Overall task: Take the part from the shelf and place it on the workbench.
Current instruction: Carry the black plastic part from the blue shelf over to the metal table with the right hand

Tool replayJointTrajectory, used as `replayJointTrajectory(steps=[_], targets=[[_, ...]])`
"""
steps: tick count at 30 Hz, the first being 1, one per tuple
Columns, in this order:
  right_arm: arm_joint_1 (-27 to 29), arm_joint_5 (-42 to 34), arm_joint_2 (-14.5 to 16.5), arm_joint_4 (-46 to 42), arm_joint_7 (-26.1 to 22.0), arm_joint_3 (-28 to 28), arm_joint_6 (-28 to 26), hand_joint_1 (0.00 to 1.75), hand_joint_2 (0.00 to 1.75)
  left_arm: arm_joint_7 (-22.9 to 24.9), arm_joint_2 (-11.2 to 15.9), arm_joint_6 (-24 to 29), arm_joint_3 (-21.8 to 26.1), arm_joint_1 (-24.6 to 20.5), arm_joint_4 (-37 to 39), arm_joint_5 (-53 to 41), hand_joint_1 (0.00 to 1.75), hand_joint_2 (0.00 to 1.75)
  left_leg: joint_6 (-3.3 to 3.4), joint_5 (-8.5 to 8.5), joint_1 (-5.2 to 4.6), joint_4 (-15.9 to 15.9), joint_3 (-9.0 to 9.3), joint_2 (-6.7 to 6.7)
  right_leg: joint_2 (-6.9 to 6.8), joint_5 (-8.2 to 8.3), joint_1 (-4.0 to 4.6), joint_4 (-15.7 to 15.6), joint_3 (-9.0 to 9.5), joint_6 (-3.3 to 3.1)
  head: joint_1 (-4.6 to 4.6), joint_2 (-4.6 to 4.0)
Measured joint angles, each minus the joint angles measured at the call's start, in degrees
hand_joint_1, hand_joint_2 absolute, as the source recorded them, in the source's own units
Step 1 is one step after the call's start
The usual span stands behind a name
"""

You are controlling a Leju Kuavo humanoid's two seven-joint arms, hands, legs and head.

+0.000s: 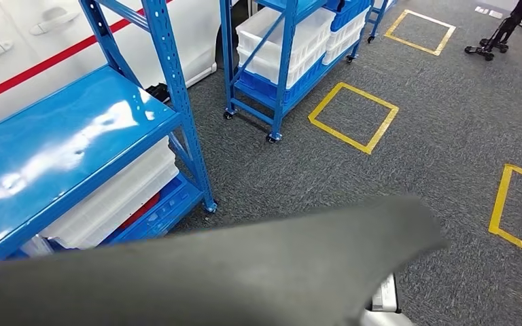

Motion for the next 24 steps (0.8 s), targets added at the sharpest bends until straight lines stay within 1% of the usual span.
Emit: replayJointTrajectory(steps=[1, 2, 3, 4, 5, 6, 7, 8, 9, 10, 11, 12, 13, 14, 15, 16, 17, 18, 19, 20, 21, 22, 23, 24], targets=[[0.12, 0.12, -0.02, -0.27, -0.1, -0.01, -0.1, 1.61, 1.75, -0.23, 0.21, -0.05, 0.09, 0.09, 0.0, 0.02, 0.0, 0.0, 0.23, -0.03, -0.17, -0.02, -0.02, 0.57, -1.29, -1.82, -0.01, 3.4, -1.61, 0.16, 0.04, 0.0], [0.3, 0.22, -0.03, -0.59, -0.12, -0.02, -0.3, 1.61, 1.75, -0.39, 0.43, -0.14, 0.16, 0.17, 0.0, 0.01, 0.0, 0.0, 0.42, -0.08, -0.34, -0.01, -0.06, 1.18, -1.91, -3.6, -0.1, 7.31, -3.49, 0.27, 0.04, 0.0], [0.58, 0.28, -0.04, -0.91, -0.05, -0.05, -0.54, 1.61, 1.75, -0.48, 0.66, -0.34, 0.2, 0.2, 0.0, -0.02, 0.0, 0.0, 0.5, -0.12, -0.51, -0.01, -0.07, 1.81, -2.19, -4.74, -0.17, 10.61, -5.1, 0.32, 0.04, 0.0], [0.88, 0.33, -0.06, -1.23, 0.08, -0.13, -0.78, 1.61, 1.75, -0.48, 0.87, -0.62, 0.21, 0.2, 0.0, -0.08, 0.0, 0.0, 0.57, -0.17, -0.63, 0.0, -0.07, 2.39, -2.3, -4.93, -0.2, 12.22, -5.88, 0.28, 0.04, 0.0], [1.15, 0.43, -0.08, -1.55, 0.22, -0.28, -0.99, 1.61, 1.75, -0.31, 1.1, -0.87, 0.22, 0.15, 0.0, -0.19, 0.0, 0.0, 0.6, -0.22, -0.75, 0.0, -0.03, 2.96, -2.39, -3.97, -0.18, 11.46, -5.43, 0.14, 0.04, 0.0], [1.34, 0.57, -0.1, -1.83, 0.36, -0.47, -1.14, 1.61, 1.75, -0.02, 1.31, -1.1, 0.21, 0.07, 0.0, -0.35, 0.0, 0.0, 0.6, -0.28, -0.85, 0.0, 0.05, 3.48, -2.66, -2.22, -0.09, 8.5, -3.84, -0.14, 0.04, 0.0], [1.41, 0.77, -0.1, -2.08, 0.43, -0.67, -1.28, 1.61, 1.75, 0.33, 1.46, -1.2, 0.21, -0.02, 0.0, -0.51, 0.0, 0.0, 0.56, -0.36, -0.93, 0.0, 0.18, 3.94, -3.52, -0.46, 0.15, 4.27, -1.57, -0.56, 0.05, 0.0], [1.4, 0.99, -0.09, -2.29, 0.45, -0.86, -1.46, 1.61, 1.75, 0.73, 1.62, -1.22, 0.2, -0.09, 0.0, -0.7, 0.0, 0.0, 0.44, -0.46, -1.09, 0.0, 0.28, 4.4, -4.56, 0.83, 0.53, 0.31, 0.55, -1.03, 0.04, 0.0], [1.32, 1.18, -0.05, -2.41, 0.45, -0.99, -1.63, 1.61, 1.75, 1.14, 1.77, -1.22, 0.2, -0.15, 0.0, -0.89, 0.0, 0.0, 0.26, -0.55, -1.18, -0.01, 0.35, 4.86, -5.34, 1.49, 0.91, -2.41, 1.93, -1.47, 0.04, 0.0], [1.25, 1.34, 0.0, -2.48, 0.47, -1.08, -1.79, 1.61, 1.75, 1.55, 1.87, -1.27, 0.19, -0.2, 0.0, -1.06, 0.0, 0.0, 0.04, -0.64, -1.23, -0.05, 0.41, 5.31, -5.79, 1.6, 1.25, -3.78, 2.54, -1.83, 0.03, 0.0], [1.2, 1.46, 0.04, -2.5, 0.5, -1.15, -1.9, 1.61, 1.75, 1.93, 1.96, -1.34, 0.16, -0.26, 0.0, -1.23, 0.0, 0.0, -0.21, -0.7, -1.27, -0.14, 0.5, 5.81, -5.47, 1.54, 1.47, -4.03, 2.51, -2.08, 0.02, 0.0], [1.18, 1.65, 0.09, -2.5, 0.55, -1.21, -2.02, 1.61, 1.75, 2.31, 2.05, -1.54, 0.12, -0.37, 0.0, -1.43, 0.0, 0.0, -0.52, -0.74, -1.27, -0.31, 0.71, 6.35, -4.8, 1.75, 1.46, -4.37, 2.55, -2.37, 0.01, 0.0], [1.2, 1.9, 0.15, -2.5, 0.62, -1.27, -2.21, 1.61, 1.75, 2.65, 2.15, -1.84, 0.05, -0.45, 0.0, -1.58, 0.0, 0.0, -0.81, -0.96, -1.18, -0.23, 0.87, 6.26, -4.27, 1.99, 1.31, -4.84, 2.79, -2.59, 0.01, 0.0], [1.18, 2.13, 0.24, -2.5, 0.69, -1.31, -2.47, 1.61, 1.75, 2.97, 2.25, -2.15, -0.04, -0.5, 0.0, -1.73, 0.0, 0.0, -1.06, -1.61, -1.1, 0.47, 0.74, 5.56, -3.76, 2.26, 1.12, -5.34, 3.07, -2.84, 0.01, 0.0], [1.16, 2.42, 0.4, -2.5, 0.86, -1.33, -2.83, 1.61, 1.75, 3.37, 2.37, -2.55, -0.16, -0.51, 0.0, -1.92, 0.0, 0.0, -1.3, -2.9, -1.01, 2.44, -0.03, 4.37, -3.28, 2.53, 0.89, -5.79, 3.36, -3.09, -0.02, 0.0], [1.16, 2.7, 0.6, -2.51, 1.12, -1.34, -3.22, 1.61, 1.75, 3.8, 2.49, -2.87, -0.27, -0.47, 0.01, -2.03, 0.0, 0.0, -1.46, -4.61, -0.84, 5.46, -1.38, 2.91, -2.86, 2.68, 0.75, -6.0, 3.51, -3.21, -0.02, 0.0], [1.15, 2.93, 0.73, -2.51, 1.45, -1.34, -3.55, 1.61, 1.75, 4.29, 2.56, -3.1, -0.36, -0.4, 0.02, -2.09, 0.0, 0.0, -1.63, -6.45, -0.78, 9.34, -3.23, 1.87, -2.31, 2.71, 0.71, -6.01, 3.49, -3.34, -0.05, 0.0], [1.2, 3.13, 0.84, -2.51, 1.86, -1.34, -3.81, 1.61, 1.75, 4.79, 2.62, -3.26, -0.41, -0.33, 0.03, -2.08, 0.0, 0.0, -1.81, -7.76, -0.67, 12.93, -5.01, 1.33, -1.69, 2.72, 0.7, -5.95, 3.45, -3.41, -0.06, 0.0], [1.27, 3.24, 0.86, -2.51, 2.2, -1.34, -3.95, 1.61, 1.75, 5.21, 2.66, -3.28, -0.44, -0.23, 0.05, -1.99, 0.0, 0.0, -1.98, -8.0, -0.55, 14.91, -6.09, 1.14, -1.02, 2.7, 0.67, -5.86, 3.44, -3.4, -0.05, 0.0], [1.32, 3.27, 0.85, -2.53, 2.43, -1.34, -4.02, 1.61, 1.75, 5.51, 2.7, -3.22, -0.45, -0.13, 0.08, -1.87, 0.0, 0.0, -2.13, -7.16, -0.41, 14.95, -6.29, 1.06, -0.26, 2.65, 0.62, -5.7, 3.43, -3.34, -0.05, 0.0], [1.35, 3.23, 0.85, -2.58, 2.56, -1.34, -4.03, 1.61, 1.75, 5.68, 2.74, -3.09, -0.45, -0.06, 0.09, -1.71, 0.0, 0.0, -2.29, -5.21, -0.23, 12.51, -5.32, 0.89, 0.48, 2.53, 0.51, -5.44, 3.43, -3.18, -0.06, 0.0], [1.37, 3.19, 0.85, -2.66, 2.59, -1.34, -4.03, 1.61, 1.75, 5.74, 2.79, -2.96, -0.46, -0.01, 0.1, -1.52, 0.0, 0.0, -2.46, -2.98, 0.02, 8.64, -3.71, 0.21, 1.17, 2.33, 0.39, -5.07, 3.38, -2.91, -0.06, 0.0], [1.36, 3.08, 0.85, -2.74, 2.54, -1.34, -4.01, 1.61, 1.75, 5.8, 2.83, -2.77, -0.45, 0.06, 0.14, -1.35, 0.0, 0.0, -2.62, -1.46, 0.19, 4.95, -2.11, -0.9, 1.79, 2.1, 0.35, -4.6, 3.2, -2.58, -0.07, 0.0], [1.38, 2.92, 0.85, -2.84, 2.49, -1.34, -3.98, 1.61, 1.75, 5.85, 2.85, -2.51, -0.45, 0.08, 0.17, -1.21, 0.0, 0.0, -2.55, -0.54, 0.34, 2.22, -0.91, -1.88, 2.36, 1.94, 0.31, -4.18, 2.93, -2.23, -0.05, 0.0]])
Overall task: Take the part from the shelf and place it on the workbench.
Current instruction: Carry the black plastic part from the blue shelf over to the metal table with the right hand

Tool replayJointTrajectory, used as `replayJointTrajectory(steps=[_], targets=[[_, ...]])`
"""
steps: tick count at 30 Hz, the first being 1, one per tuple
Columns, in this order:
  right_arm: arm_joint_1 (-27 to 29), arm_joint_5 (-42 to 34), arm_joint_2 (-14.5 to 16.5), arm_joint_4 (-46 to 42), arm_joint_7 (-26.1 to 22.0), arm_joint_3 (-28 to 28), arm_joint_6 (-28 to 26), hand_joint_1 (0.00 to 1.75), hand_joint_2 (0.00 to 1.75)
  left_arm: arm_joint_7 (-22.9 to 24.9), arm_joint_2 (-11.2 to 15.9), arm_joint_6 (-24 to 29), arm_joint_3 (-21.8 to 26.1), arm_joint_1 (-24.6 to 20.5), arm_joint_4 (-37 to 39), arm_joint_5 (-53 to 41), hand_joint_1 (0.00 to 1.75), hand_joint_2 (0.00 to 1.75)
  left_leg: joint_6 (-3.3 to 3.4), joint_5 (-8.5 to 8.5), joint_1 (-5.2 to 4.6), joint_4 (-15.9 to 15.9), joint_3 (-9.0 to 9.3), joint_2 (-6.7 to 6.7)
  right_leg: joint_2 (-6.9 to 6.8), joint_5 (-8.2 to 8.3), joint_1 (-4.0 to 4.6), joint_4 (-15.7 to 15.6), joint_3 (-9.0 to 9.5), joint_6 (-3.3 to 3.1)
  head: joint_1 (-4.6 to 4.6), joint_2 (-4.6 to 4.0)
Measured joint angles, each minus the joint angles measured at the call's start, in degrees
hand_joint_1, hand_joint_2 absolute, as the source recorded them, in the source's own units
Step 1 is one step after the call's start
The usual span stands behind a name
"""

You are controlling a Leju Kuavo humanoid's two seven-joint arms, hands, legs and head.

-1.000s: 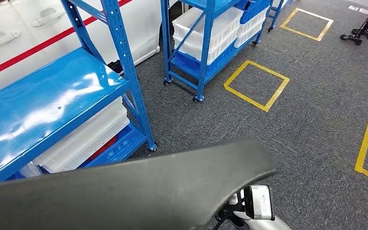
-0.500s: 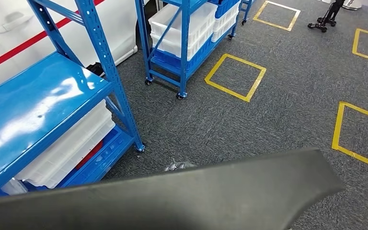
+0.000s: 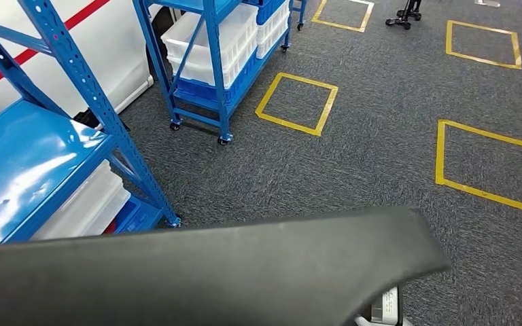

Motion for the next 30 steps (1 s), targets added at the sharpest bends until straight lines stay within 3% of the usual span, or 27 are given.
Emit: replayJointTrajectory(steps=[2, 4, 6, 8, 10, 11, 12, 13, 15, 17, 19, 21, 24, 26, 27, 28, 30], targets=[[0.12, -0.5, -0.02, -0.15, -0.14, -0.12, 0.05, 1.61, 1.75, 0.17, -0.02, 0.54, 0.0, 0.01, 0.07, 0.17, 0.0, 0.0, 0.51, -0.09, -0.09, -1.56, 0.68, -0.77, 1.01, 0.04, -0.05, 0.36, -0.59, 0.63, 0.03, 0.0], [0.39, -0.95, -0.05, -0.27, -0.2, -0.48, 0.08, 1.61, 1.75, 0.25, -0.1, 0.88, -0.01, -0.06, 0.07, 0.35, 0.0, 0.0, 1.39, 0.16, -0.19, -1.83, 0.76, 0.37, 1.54, 0.15, -0.23, 0.4, -0.88, 1.21, 0.05, 0.0], [0.56, -1.13, -0.1, -0.52, -0.2, -0.92, 0.07, 1.61, 1.75, 0.25, -0.19, 1.06, 0.01, 0.0, 0.07, 0.48, 0.0, 0.0, 2.19, 0.41, -0.21, -2.22, 0.91, 1.56, -0.62, -1.27, -0.19, 2.55, -1.89, 1.7, 0.15, -0.01], [0.71, -1.2, -0.11, -0.95, -0.12, -1.21, 0.07, 1.61, 1.75, 0.29, -0.22, 1.14, 0.01, 0.21, 0.07, 0.46, 0.0, 0.0, 2.67, 0.42, -0.42, -2.35, 0.94, 2.76, -3.58, -4.6, -0.16, 8.85, -4.91, 2.0, 0.27, 0.0], [1.25, -1.15, -0.11, -1.46, 0.53, -1.46, -0.02, 1.61, 1.75, 0.66, -0.24, 1.16, -0.03, 0.35, 0.07, 0.18, 0.0, 0.0, 2.88, 0.3, -0.67, -2.35, 0.94, 4.06, -4.48, -7.13, -0.29, 15.63, -8.32, 2.13, 0.29, 0.0], [1.8, -0.99, -0.11, -1.94, 1.25, -1.69, -0.12, 1.61, 1.75, 1.1, -0.27, 1.22, -0.12, 0.35, 0.07, -0.07, 0.0, 0.0, 2.93, 0.23, -0.77, -2.35, 0.98, 4.66, -4.62, -6.98, -0.32, 16.63, -8.87, 2.07, 0.28, 0.0], [2.45, -0.82, -0.11, -2.55, 2.08, -1.97, -0.22, 1.61, 1.75, 1.66, -0.32, 1.32, -0.24, 0.31, 0.07, -0.32, 0.0, 0.0, 2.95, 0.14, -0.86, -2.35, 1.08, 5.23, -4.79, -5.83, -0.3, 15.43, -8.25, 1.92, 0.28, 0.0], [3.09, -0.64, -0.11, -3.22, 2.81, -2.26, -0.31, 1.61, 1.75, 2.22, -0.41, 1.42, -0.38, 0.28, 0.07, -0.5, 0.0, 0.0, 2.93, 0.02, -0.92, -2.35, 1.23, 5.74, -5.23, -3.91, -0.19, 12.0, -6.44, 1.65, 0.28, 0.0], [3.91, -0.47, -0.11, -4.25, 3.48, -2.74, -0.36, 1.61, 1.75, 3.0, -0.64, 1.61, -0.64, 0.28, 0.07, -0.73, 0.0, 0.0, 2.72, -0.29, -1.1, -2.34, 1.61, 6.72, -7.66, -1.03, 0.5, 3.82, -2.14, 0.81, 0.27, 0.0], [4.32, -0.46, -0.11, -4.78, 3.48, -3.04, -0.06, 1.61, 1.75, 3.31, -0.88, 1.74, -0.83, 0.3, 0.08, -0.71, 0.0, 0.0, 2.25, -0.53, -1.21, -2.39, 1.84, 7.67, -9.06, -0.43, 1.24, 0.11, -0.39, 0.14, 0.27, 0.0], [4.8, -0.54, -0.12, -4.92, 3.31, -3.28, 0.75, 1.61, 1.75, 3.43, -1.15, 1.95, -0.91, 0.23, 0.09, -0.34, 0.0, 0.0, 1.67, -0.72, -1.26, -2.62, 2.19, 8.74, -7.8, -0.23, 1.3, -0.31, -0.33, -0.26, 0.27, 0.0], [4.98, -0.65, -0.07, -4.88, 3.14, -3.37, 1.49, 1.61, 1.75, 3.11, -1.4, 2.24, -0.92, 0.2, 0.08, 0.2, 0.0, 0.0, 1.17, -1.77, -1.15, -1.5, 2.12, 7.45, -6.54, 0.2, 0.89, -1.12, 0.19, -0.74, 0.23, 0.0], [4.85, -0.78, 0.17, -4.76, 3.13, -3.33, 1.76, 1.61, 1.75, 2.39, -1.59, 2.5, -0.92, 0.36, 0.09, 0.75, 0.0, 0.0, 0.7, -6.33, -0.89, 7.2, -1.98, 3.4, -4.87, 0.49, 0.52, -1.59, 0.56, -1.24, 0.09, 0.0], [4.88, -0.78, 0.22, -4.55, 3.2, -3.32, 1.9, 1.61, 1.75, 2.28, -1.75, 2.51, -0.92, 0.51, 0.09, 0.93, 0.0, 0.0, 0.42, -7.86, -0.81, 12.92, -5.18, 2.91, -3.44, 0.44, 0.51, -1.38, 0.49, -1.3, 0.08, 0.0], [4.89, -0.78, 0.22, -4.45, 3.24, -3.32, 2.01, 1.61, 1.75, 2.22, -1.83, 2.51, -0.92, 0.56, 0.09, 1.01, 0.0, 0.0, 0.32, -7.24, -0.75, 13.46, -5.74, 2.87, -2.65, 0.39, 0.48, -1.2, 0.46, -1.27, 0.08, 0.0], [4.9, -0.8, 0.22, -4.39, 3.25, -3.32, 2.12, 1.61, 1.75, 2.05, -1.88, 2.51, -0.92, 0.59, 0.09, 1.06, 0.0, 0.0, 0.24, -5.4, -0.63, 11.4, -5.04, 2.72, -1.83, 0.27, 0.42, -0.93, 0.45, -1.15, 0.08, 0.0], [4.87, -0.93, 0.23, -4.37, 3.26, -3.32, 2.32, 1.61, 1.75, 1.5, -1.91, 2.39, -0.91, 0.57, 0.09, 1.14, 0.0, 0.0, 0.05, -1.41, -0.27, 3.78, -1.79, 0.9, -0.48, -0.11, 0.29, -0.21, 0.31, -0.67, 0.09, 0.0]])
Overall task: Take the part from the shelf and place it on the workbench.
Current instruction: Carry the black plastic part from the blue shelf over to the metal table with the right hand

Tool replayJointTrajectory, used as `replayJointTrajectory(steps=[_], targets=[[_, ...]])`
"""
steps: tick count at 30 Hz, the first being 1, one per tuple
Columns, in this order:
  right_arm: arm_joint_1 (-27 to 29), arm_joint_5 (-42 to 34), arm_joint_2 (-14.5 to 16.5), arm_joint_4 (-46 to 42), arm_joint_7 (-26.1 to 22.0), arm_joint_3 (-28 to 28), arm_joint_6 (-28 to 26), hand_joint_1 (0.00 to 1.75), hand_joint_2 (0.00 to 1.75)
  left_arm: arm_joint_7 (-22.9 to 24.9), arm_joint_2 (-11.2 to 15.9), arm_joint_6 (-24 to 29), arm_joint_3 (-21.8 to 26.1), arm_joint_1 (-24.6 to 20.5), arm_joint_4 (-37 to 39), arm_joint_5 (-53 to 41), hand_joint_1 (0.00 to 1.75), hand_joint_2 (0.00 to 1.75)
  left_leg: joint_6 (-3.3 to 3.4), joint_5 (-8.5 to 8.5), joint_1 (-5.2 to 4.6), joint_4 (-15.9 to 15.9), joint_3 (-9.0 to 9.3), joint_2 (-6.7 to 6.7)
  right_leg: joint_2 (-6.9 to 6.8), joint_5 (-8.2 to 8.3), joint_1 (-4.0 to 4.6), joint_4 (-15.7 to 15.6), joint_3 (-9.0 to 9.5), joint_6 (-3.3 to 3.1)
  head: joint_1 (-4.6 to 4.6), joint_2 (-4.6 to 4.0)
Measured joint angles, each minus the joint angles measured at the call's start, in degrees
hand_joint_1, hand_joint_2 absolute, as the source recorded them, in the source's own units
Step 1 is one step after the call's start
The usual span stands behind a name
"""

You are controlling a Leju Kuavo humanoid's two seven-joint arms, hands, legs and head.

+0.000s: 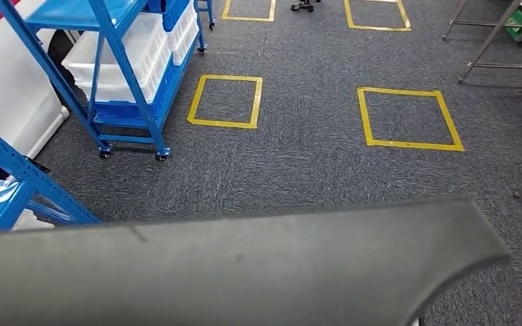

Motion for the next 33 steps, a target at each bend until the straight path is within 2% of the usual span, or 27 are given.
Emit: replayJointTrajectory(steps=[1, 2, 3, 5, 6, 8, 9, 10, 11, 12, 13, 15, 16, 17, 18, 19, 21, 23, 25, 26, 27, 28, 29, 30, 31, 32, 33], targets=[[-0.07, -0.15, 0.01, -0.01, 0.03, 0.0, 0.05, 1.61, 1.75, -0.42, -0.01, -0.14, 0.01, -0.04, 0.0, 0.04, 0.0, 0.0, 0.08, 1.16, 0.11, -3.15, 1.38, -1.07, 0.63, -0.19, -0.03, 0.43, -0.23, 0.3, 0.0, 0.0], [-0.17, -0.39, 0.01, -0.01, 0.05, 0.0, 0.09, 1.61, 1.75, -0.77, -0.01, -0.31, 0.03, -0.1, 0.0, 0.09, 0.0, 0.0, 0.27, 1.46, 0.15, -4.73, 2.05, -1.91, 1.08, -0.25, -0.07, 0.72, -0.51, 0.6, 0.03, 0.0], [-0.29, -0.71, 0.01, -0.02, 0.08, 0.0, 0.1, 1.61, 1.75, -1.11, -0.02, -0.48, 0.07, -0.21, 0.0, 0.26, 0.0, 0.0, 0.58, 1.23, 0.06, -5.07, 2.19, -2.16, 1.54, -0.2, -0.1, 0.84, -0.78, 0.9, 0.04, 0.0], [-0.51, -1.45, 0.01, 0.0, 0.1, 0.01, 0.15, 1.61, 1.75, -1.69, -0.11, -0.68, 0.27, -0.49, -0.01, 0.86, 0.0, 0.0, 1.34, 1.53, -0.05, -5.32, 2.25, -1.07, 2.34, 0.0, -0.23, 0.81, -1.08, 1.47, 0.07, 0.0], [-0.65, -1.79, 0.01, 0.04, 0.02, 0.03, 0.24, 1.61, 1.75, -1.85, -0.17, -0.69, 0.45, -0.6, -0.01, 1.26, 0.0, 0.0, 1.69, 1.67, -0.04, -5.51, 2.34, -0.47, 1.81, -0.29, -0.18, 1.16, -1.28, 1.73, 0.09, 0.0], [-1.12, -2.24, 0.01, 0.23, -0.26, 0.1, 0.36, 1.61, 1.75, -1.98, -0.29, -0.42, 0.88, -0.57, -0.01, 1.82, 0.0, 0.0, 2.36, 1.88, -0.01, -5.89, 2.45, 0.8, -0.86, -2.37, -0.11, 4.36, -2.81, 2.22, 0.19, -0.01], [-1.32, -2.42, 0.01, 0.33, -0.4, 0.11, 0.24, 1.61, 1.75, -2.02, -0.3, -0.16, 1.05, -0.44, -0.01, 2.0, 0.0, 0.0, 2.57, 1.88, -0.13, -5.95, 2.44, 1.41, -2.5, -4.05, -0.14, 7.46, -4.29, 2.44, 0.24, -0.01], [-1.36, -2.59, -0.02, 0.4, -0.44, 0.05, -0.03, 1.61, 1.75, -2.09, -0.31, 0.13, 1.19, -0.28, 0.0, 2.11, 0.0, 0.0, 2.71, 1.83, -0.23, -5.96, 2.39, 2.12, -3.41, -5.68, -0.28, 11.23, -6.16, 2.63, 0.26, -0.01], [-1.27, -2.79, -0.04, 0.43, -0.35, -0.1, -0.38, 1.61, 1.75, -2.15, -0.32, 0.39, 1.31, -0.12, 0.0, 2.19, 0.0, 0.0, 2.77, 1.78, -0.31, -5.96, 2.38, 2.83, -3.87, -6.7, -0.44, 14.34, -7.73, 2.76, 0.26, 0.0], [-1.11, -2.98, -0.08, 0.43, -0.19, -0.32, -0.7, 1.61, 1.75, -2.18, -0.32, 0.57, 1.4, -0.02, 0.0, 2.23, 0.0, 0.0, 2.79, 1.72, -0.36, -5.96, 2.39, 3.53, -4.1, -6.81, -0.55, 15.86, -8.52, 2.82, 0.27, 0.0], [-0.96, -3.13, -0.11, 0.39, -0.02, -0.57, -0.92, 1.61, 1.75, -2.21, -0.33, 0.68, 1.48, 0.02, 0.0, 2.26, 0.0, 0.0, 2.77, 1.64, -0.38, -5.95, 2.45, 4.19, -4.27, -5.97, -0.63, 15.43, -8.32, 2.8, 0.27, 0.0], [-0.87, -3.29, -0.14, 0.24, 0.19, -0.97, -0.98, 1.61, 1.75, -2.24, -0.34, 0.75, 1.54, -0.04, 0.0, 2.15, 0.0, 0.0, 2.58, 1.43, -0.4, -5.95, 2.76, 5.3, -5.33, -2.43, -0.52, 8.33, -4.62, 2.45, 0.27, 0.0], [-0.86, -3.32, -0.14, 0.14, 0.2, -1.11, -0.91, 1.61, 1.75, -2.3, -0.34, 0.73, 1.54, -0.07, 0.0, 2.05, 0.0, 0.0, 2.43, 1.31, -0.47, -6.02, 2.96, 5.79, -6.64, -1.28, -0.21, 4.68, -2.66, 2.07, 0.25, 0.0], [-0.86, -3.36, -0.14, 0.05, 0.21, -1.23, -0.81, 1.61, 1.75, -2.39, -0.34, 0.64, 1.54, -0.08, 0.0, 1.96, 0.0, 0.0, 2.19, 1.2, -0.53, -6.08, 3.15, 6.24, -7.73, -0.56, 0.13, 1.84, -1.21, 1.71, 0.27, 0.0], [-0.84, -3.39, -0.14, -0.01, 0.21, -1.33, -0.71, 1.61, 1.75, -2.48, -0.34, 0.47, 1.54, -0.12, 0.0, 1.87, 0.0, 0.0, 1.92, 1.1, -0.58, -6.17, 3.32, 6.72, -8.45, -0.52, 0.48, 0.51, -0.62, 1.38, 0.28, 0.0], [-0.8, -3.41, -0.15, -0.03, 0.22, -1.43, -0.58, 1.61, 1.75, -2.57, -0.35, 0.27, 1.54, -0.17, -0.01, 1.83, 0.0, 0.0, 1.62, 1.05, -0.61, -6.33, 3.5, 7.23, -8.55, -0.65, 0.75, 0.31, -0.6, 1.09, 0.29, 0.0], [-0.66, -3.42, -0.15, -0.02, 0.24, -1.62, -0.34, 1.61, 1.75, -2.69, -0.38, -0.04, 1.52, -0.41, -0.02, 1.73, 0.0, 0.0, 0.96, 0.79, -0.59, -6.5, 3.95, 7.88, -7.2, -0.3, 0.61, -0.33, -0.4, 0.6, 0.29, 0.0], [-0.62, -3.46, -0.12, -0.01, 0.13, -1.74, -0.2, 1.61, 1.75, -2.8, -0.39, -0.1, 1.52, -0.52, -0.03, 1.68, 0.0, 0.0, 0.55, -0.83, -0.48, -4.37, 3.26, 5.81, -5.99, 0.11, 0.13, -1.08, 0.15, 0.0, 0.25, 0.0], [-0.58, -3.48, -0.07, 0.1, -0.16, -1.78, -0.2, 1.61, 1.75, -2.89, -0.38, -0.1, 1.52, -0.47, -0.03, 1.71, 0.0, 0.0, 0.36, -4.25, -0.37, 2.35, 0.0, 2.91, -4.78, 0.23, -0.07, -1.31, 0.36, -0.4, 0.18, 0.0], [-0.51, -3.42, -0.04, 0.22, -0.28, -1.78, -0.23, 1.61, 1.75, -2.93, -0.38, -0.1, 1.52, -0.41, -0.03, 1.77, 0.0, 0.0, 0.27, -5.71, -0.37, 6.22, -2.03, 2.32, -4.08, 0.21, -0.04, -1.25, 0.35, -0.51, 0.14, 0.0], [-0.4, -3.35, -0.04, 0.36, -0.36, -1.78, -0.31, 1.61, 1.75, -2.98, -0.38, -0.09, 1.52, -0.35, -0.02, 1.82, 0.0, 0.0, 0.18, -6.39, -0.36, 9.06, -3.62, 2.11, -3.33, 0.17, 0.0, -1.17, 0.36, -0.56, 0.14, 0.0], [-0.26, -3.27, -0.04, 0.51, -0.37, -1.78, -0.39, 1.61, 1.75, -3.03, -0.38, -0.09, 1.52, -0.28, -0.02, 1.86, 0.0, 0.0, 0.16, -5.8, -0.37, 9.78, -4.29, 2.05, -2.51, 0.1, 0.01, -1.03, 0.39, -0.57, 0.14, 0.0], [-0.12, -3.21, -0.04, 0.64, -0.38, -1.77, -0.5, 1.61, 1.75, -3.09, -0.34, -0.09, 1.52, -0.24, -0.02, 1.89, 0.0, 0.0, 0.2, -4.04, -0.36, 8.06, -3.83, 1.94, -1.67, 0.0, 0.0, -0.84, 0.44, -0.51, 0.13, 0.0], [0.01, -3.18, -0.04, 0.74, -0.4, -1.78, -0.62, 1.61, 1.75, -3.15, -0.26, -0.09, 1.53, -0.24, -0.02, 1.89, 0.0, 0.0, 0.27, -1.58, -0.33, 4.44, -2.44, 1.55, -0.87, -0.18, -0.04, -0.59, 0.52, -0.4, 0.13, 0.0], [0.13, -3.14, -0.04, 0.84, -0.44, -1.79, -0.72, 1.61, 1.75, -3.18, -0.17, -0.1, 1.54, -0.24, -0.02, 1.89, 0.0, 0.0, 0.4, 0.44, -0.25, 0.42, -0.75, 0.45, -0.15, -0.39, -0.09, -0.34, 0.52, -0.23, 0.15, 0.0], [0.17, -3.09, -0.04, 0.92, -0.51, -1.8, -0.81, 1.61, 1.75, -3.23, -0.08, -0.11, 1.54, -0.26, -0.01, 1.88, 0.0, 0.0, 0.53, 1.76, -0.17, -3.02, 0.7, -0.82, 0.47, -0.57, -0.11, -0.01, 0.38, -0.01, 0.14, 0.0], [0.23, -3.03, -0.04, 0.99, -0.67, -1.81, -0.87, 1.61, 1.75, -3.27, -0.01, -0.14, 1.54, -0.3, 0.01, 1.84, 0.0, 0.0, 0.68, 2.29, -0.14, -5.04, 1.54, -1.87, 0.99, -0.64, -0.19, 0.2, 0.15, 0.29, 0.15, 0.0]])
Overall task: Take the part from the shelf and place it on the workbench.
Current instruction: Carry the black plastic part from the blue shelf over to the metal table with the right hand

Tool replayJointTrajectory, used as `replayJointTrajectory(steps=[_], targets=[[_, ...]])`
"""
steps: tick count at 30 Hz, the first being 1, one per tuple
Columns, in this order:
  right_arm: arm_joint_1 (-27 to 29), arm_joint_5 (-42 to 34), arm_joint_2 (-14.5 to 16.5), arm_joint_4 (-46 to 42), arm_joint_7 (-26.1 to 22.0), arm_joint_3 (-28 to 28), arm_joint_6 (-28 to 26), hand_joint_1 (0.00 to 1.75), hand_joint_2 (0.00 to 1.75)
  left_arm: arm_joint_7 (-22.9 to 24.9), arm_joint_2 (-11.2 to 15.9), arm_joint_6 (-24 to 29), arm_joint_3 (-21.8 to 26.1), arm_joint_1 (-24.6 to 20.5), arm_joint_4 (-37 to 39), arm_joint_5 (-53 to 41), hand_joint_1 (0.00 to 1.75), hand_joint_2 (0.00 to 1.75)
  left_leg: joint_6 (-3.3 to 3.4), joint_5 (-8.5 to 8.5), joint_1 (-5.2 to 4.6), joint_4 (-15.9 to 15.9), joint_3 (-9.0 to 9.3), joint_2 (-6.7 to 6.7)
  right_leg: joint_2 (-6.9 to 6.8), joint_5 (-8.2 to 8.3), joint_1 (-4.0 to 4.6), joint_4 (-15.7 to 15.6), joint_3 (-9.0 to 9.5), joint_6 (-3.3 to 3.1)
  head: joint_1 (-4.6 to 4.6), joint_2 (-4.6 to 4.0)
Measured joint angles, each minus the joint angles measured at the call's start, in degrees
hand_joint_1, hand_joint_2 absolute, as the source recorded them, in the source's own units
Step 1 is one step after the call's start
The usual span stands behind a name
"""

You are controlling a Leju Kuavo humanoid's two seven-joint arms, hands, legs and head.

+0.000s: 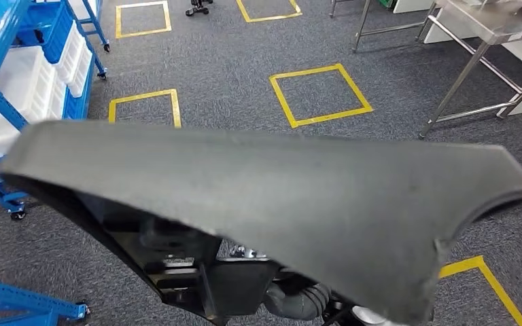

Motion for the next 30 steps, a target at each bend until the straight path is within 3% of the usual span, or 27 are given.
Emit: replayJointTrajectory(steps=[1, 3, 5, 7, 9, 10, 11, 12, 14, 16, 18, 20, 21, 23, 24, 25, 26, 27, 28, 30], targets=[[0.07, 0.04, 0.0, 0.09, -0.24, -0.02, -0.03, 1.61, 1.75, -0.06, 0.04, -0.04, -0.01, -0.04, 0.01, -0.05, 0.0, 0.0, 0.2, -0.2, -0.05, -0.69, 0.29, -0.65, 0.5, 0.01, -0.11, 0.07, -0.25, 0.31, 0.0, 0.0], [0.22, -0.03, 0.01, 0.32, -0.78, -0.11, -0.05, 1.61, 1.75, -0.37, 0.17, -0.11, -0.02, -0.18, 0.02, -0.19, 0.0, 0.0, 0.73, -0.09, -0.08, -1.06, 0.4, 0.17, 1.39, 0.11, -0.29, 0.04, -0.52, 0.96, -0.02, 0.0], [0.33, -0.52, 0.07, 0.46, -1.12, -0.39, -0.19, 1.61, 1.75, -0.91, 0.37, -0.14, -0.02, -0.25, 0.02, -0.19, 0.0, 0.0, 1.42, 0.13, 0.12, -1.67, 0.79, 1.47, -0.48, -0.96, -0.11, 1.51, -1.15, 1.51, 0.16, 0.0], [0.42, -1.44, 0.29, 0.62, -1.23, -0.73, -0.68, 1.61, 1.75, -1.49, 0.59, -0.06, 0.04, -0.15, 0.02, 0.1, 0.0, 0.0, 1.9, 0.17, 0.1, -2.03, 1.04, 2.79, -3.76, -4.05, -0.09, 7.15, -3.87, 1.96, 0.42, 0.0], [0.65, -2.25, 0.51, 1.0, -1.23, -0.92, -1.27, 1.61, 1.75, -1.82, 0.78, 0.05, 0.27, 0.01, 0.02, 0.59, 0.0, 0.0, 2.02, 0.0, -0.01, -2.02, 1.08, 4.13, -4.95, -6.71, -0.44, 14.09, -7.52, 2.3, 0.5, 0.0], [0.81, -2.49, 0.56, 1.23, -1.23, -0.97, -1.48, 1.61, 1.75, -1.88, 0.86, 0.08, 0.42, 0.06, 0.02, 0.83, 0.0, 0.0, 2.02, -0.12, -0.02, -2.0, 1.15, 4.81, -5.14, -6.72, -0.61, 15.59, -8.41, 2.42, 0.51, 0.0], [0.93, -2.66, 0.6, 1.45, -1.23, -1.0, -1.6, 1.61, 1.75, -1.95, 0.89, 0.19, 0.55, 0.07, 0.02, 1.0, 0.0, 0.0, 1.95, -0.26, -0.02, -2.0, 1.28, 5.46, -5.33, -5.57, -0.74, 14.76, -8.09, 2.48, 0.51, 0.0], [1.0, -2.8, 0.66, 1.64, -1.24, -1.01, -1.72, 1.61, 1.75, -2.05, 0.91, 0.43, 0.65, 0.05, 0.02, 1.13, 0.0, 0.0, 1.83, -0.42, -0.02, -2.0, 1.51, 6.07, -5.78, -3.59, -0.79, 11.73, -6.59, 2.44, 0.51, 0.0], [0.95, -3.0, 0.94, 1.88, -1.26, -0.97, -2.17, 1.61, 1.75, -2.42, 0.9, 1.25, 0.81, 0.0, 0.02, 1.27, 0.0, 0.0, 1.4, -0.81, -0.15, -1.96, 2.05, 7.12, -8.09, -0.26, -0.41, 3.62, -2.46, 2.01, 0.5, 0.0], [0.81, -2.91, 1.46, 1.97, -1.32, -0.81, -3.05, 1.61, 1.75, -2.8, 0.85, 1.92, 1.03, -0.03, 0.02, 1.51, 0.0, 0.0, 0.8, -1.12, -0.34, -2.0, 2.39, 8.08, -9.58, 0.44, 0.27, -0.29, -0.59, 1.43, 0.48, 0.0], [0.78, -2.37, 1.82, 1.96, -1.46, -0.57, -4.12, 1.61, 1.75, -3.03, 0.64, 1.89, 1.16, -0.12, 0.0, 1.69, 0.0, 0.0, 0.2, -1.34, -0.43, -2.25, 2.79, 9.18, -8.6, 0.37, 0.47, -0.59, -0.58, 0.94, 0.46, 0.0], [0.78, -1.62, 1.94, 1.76, -1.57, -0.35, -4.72, 1.61, 1.75, -3.22, 0.34, 1.46, 1.19, -0.19, -0.03, 1.64, 0.0, 0.0, -0.32, -2.4, -0.27, -1.18, 2.78, 8.21, -7.4, 0.59, 0.12, -1.14, -0.2, 0.33, 0.45, 0.0], [0.74, -1.24, 1.99, 1.58, -1.61, -0.22, -4.87, 1.61, 1.75, -3.32, 0.21, 1.21, 1.19, -0.2, -0.05, 1.53, 0.0, 0.0, -0.5, -3.72, -0.15, 0.96, 1.93, 6.95, -6.83, 0.7, -0.09, -1.41, 0.03, -0.02, 0.41, 0.0], [0.64, -0.38, 2.07, 1.32, -1.66, 0.07, -5.12, 1.61, 1.75, -3.48, 0.03, 0.71, 1.19, -0.17, -0.05, 1.28, 0.0, 0.0, -0.67, -7.26, -0.02, 8.31, -1.68, 4.49, -5.7, 0.71, -0.16, -1.48, 0.19, -0.43, 0.33, 0.0], [0.62, 0.12, 2.09, 1.26, -1.65, 0.27, -5.13, 1.61, 1.75, -3.51, -0.04, 0.4, 1.19, -0.16, -0.05, 1.15, 0.0, 0.0, -0.74, -8.49, -0.01, 12.01, -3.69, 4.09, -5.01, 0.67, -0.1, -1.4, 0.2, -0.54, 0.31, 0.0], [0.52, 0.56, 2.08, 1.26, -1.62, 0.5, -4.96, 1.61, 1.75, -3.53, -0.12, 0.11, 1.18, -0.14, -0.05, 1.1, 0.0, 0.0, -0.8, -8.69, 0.0, 14.2, -5.06, 3.96, -4.25, 0.61, -0.05, -1.28, 0.2, -0.58, 0.31, 0.0], [0.31, 0.91, 2.06, 1.31, -1.55, 0.8, -4.61, 1.61, 1.75, -3.53, -0.22, -0.2, 1.18, -0.13, -0.05, 1.06, 0.0, 0.0, -0.81, -7.79, 0.0, 14.42, -5.56, 3.91, -3.44, 0.53, -0.02, -1.11, 0.21, -0.59, 0.31, 0.0], [-0.12, 1.1, 2.04, 1.38, -1.43, 1.17, -4.08, 1.61, 1.75, -3.54, -0.31, -0.51, 1.18, -0.16, -0.05, 1.04, 0.0, 0.0, -0.77, -5.71, 0.02, 12.06, -4.86, 3.75, -2.62, 0.4, -0.04, -0.87, 0.23, -0.53, 0.31, 0.0], [-0.73, 1.16, 2.03, 1.51, -1.16, 1.62, -3.39, 1.61, 1.75, -3.55, -0.38, -0.84, 1.18, -0.19, -0.05, 1.03, 0.0, 0.0, -0.68, -3.25, 0.08, 8.11, -3.42, 3.16, -1.84, 0.21, -0.08, -0.58, 0.23, -0.38, 0.31, 0.0], [-2.39, 1.07, 2.04, 2.06, -0.15, 2.74, -1.79, 1.61, 1.75, -3.61, -0.46, -1.67, 1.18, -0.32, -0.04, 1.0, 0.0, 0.0, -0.42, -0.46, 0.15, 1.28, -0.63, 1.34, -0.44, -0.11, -0.05, 0.06, -0.04, 0.11, 0.32, -0.01]])
